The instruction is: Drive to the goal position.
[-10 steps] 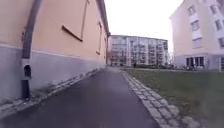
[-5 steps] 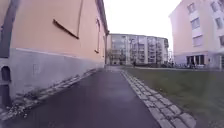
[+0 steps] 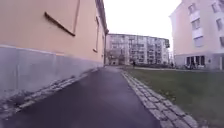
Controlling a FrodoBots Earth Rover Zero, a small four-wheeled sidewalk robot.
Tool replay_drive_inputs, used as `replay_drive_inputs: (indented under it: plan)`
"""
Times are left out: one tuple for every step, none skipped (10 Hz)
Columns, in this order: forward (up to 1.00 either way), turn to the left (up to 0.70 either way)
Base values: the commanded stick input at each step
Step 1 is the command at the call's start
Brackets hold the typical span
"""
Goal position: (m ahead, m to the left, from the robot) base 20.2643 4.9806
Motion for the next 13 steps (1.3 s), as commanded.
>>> replay_drive_inputs:
  plan:
    - [0.85,0.0]
    - [0.85,0.0]
    - [0.85,0.0]
    - [0.85,0.0]
    - [0.85,0.0]
    - [0.85,0.0]
    - [0.85,0.0]
    - [0.85,0.0]
    - [0.85,0.0]
    - [0.85,0.0]
    - [0.85,0.0]
    - [0.85,0.0]
    - [0.85,0.0]
